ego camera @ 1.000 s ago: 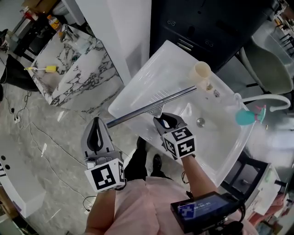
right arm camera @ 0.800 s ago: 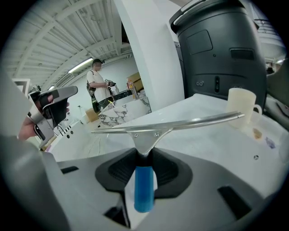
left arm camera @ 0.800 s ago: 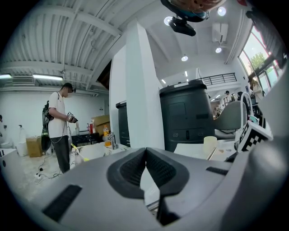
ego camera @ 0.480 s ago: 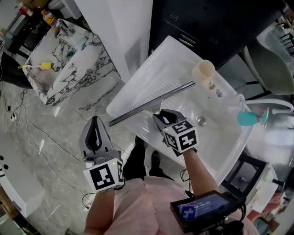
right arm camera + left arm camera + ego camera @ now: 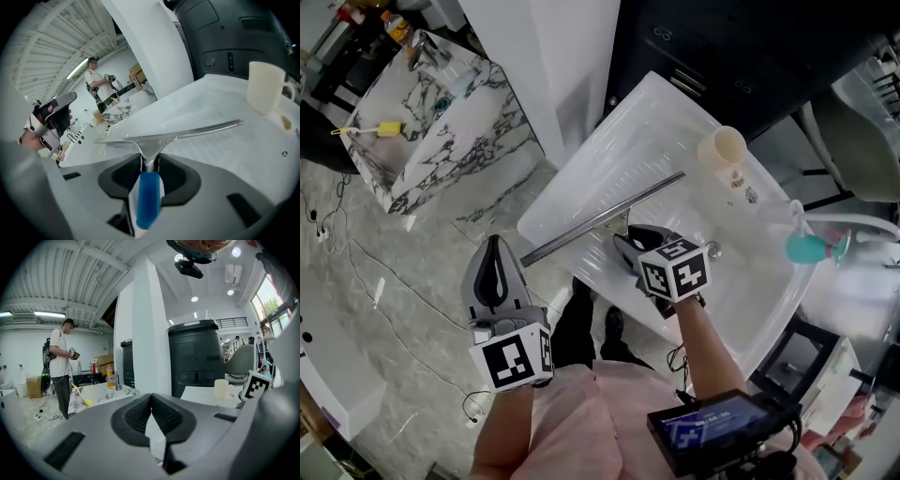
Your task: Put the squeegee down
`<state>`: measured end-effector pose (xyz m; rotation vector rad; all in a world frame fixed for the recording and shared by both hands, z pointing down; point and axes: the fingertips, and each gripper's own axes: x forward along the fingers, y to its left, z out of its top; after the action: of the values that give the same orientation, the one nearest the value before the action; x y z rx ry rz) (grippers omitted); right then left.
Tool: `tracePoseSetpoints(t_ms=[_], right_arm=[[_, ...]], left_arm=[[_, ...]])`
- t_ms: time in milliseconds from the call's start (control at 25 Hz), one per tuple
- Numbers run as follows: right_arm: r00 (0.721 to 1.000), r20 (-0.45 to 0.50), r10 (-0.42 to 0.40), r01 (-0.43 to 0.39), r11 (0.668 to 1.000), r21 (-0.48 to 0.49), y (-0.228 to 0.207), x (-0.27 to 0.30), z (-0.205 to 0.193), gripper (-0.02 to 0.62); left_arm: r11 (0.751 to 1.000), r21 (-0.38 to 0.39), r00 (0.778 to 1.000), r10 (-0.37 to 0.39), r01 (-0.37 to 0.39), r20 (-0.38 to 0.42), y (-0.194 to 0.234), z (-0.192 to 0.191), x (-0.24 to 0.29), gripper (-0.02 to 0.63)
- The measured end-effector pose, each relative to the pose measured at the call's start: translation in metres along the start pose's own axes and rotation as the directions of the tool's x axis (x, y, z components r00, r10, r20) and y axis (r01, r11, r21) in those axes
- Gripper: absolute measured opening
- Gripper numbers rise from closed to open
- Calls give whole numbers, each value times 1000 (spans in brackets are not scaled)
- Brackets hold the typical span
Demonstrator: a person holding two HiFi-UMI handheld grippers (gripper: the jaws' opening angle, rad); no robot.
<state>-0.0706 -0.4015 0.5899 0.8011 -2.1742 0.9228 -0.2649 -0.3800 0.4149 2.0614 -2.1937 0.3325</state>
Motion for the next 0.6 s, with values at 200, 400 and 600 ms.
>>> tracePoseSetpoints(t_ms=[200, 400, 600], right_arm=[[999, -46, -17, 17, 1000, -14, -2, 8, -8, 132], [998, -62, -22, 21, 1000, -19, -1, 10, -9, 143], [998, -63, -25, 23, 999, -30, 4, 7, -3, 202]], left_arm=[[1000, 0, 1000, 5, -5, 3, 4, 3, 2, 9], [1000, 1, 1000, 8, -8, 2, 6, 5, 4, 9], [1000, 4, 1000, 3, -3, 12, 5, 8, 3, 9]])
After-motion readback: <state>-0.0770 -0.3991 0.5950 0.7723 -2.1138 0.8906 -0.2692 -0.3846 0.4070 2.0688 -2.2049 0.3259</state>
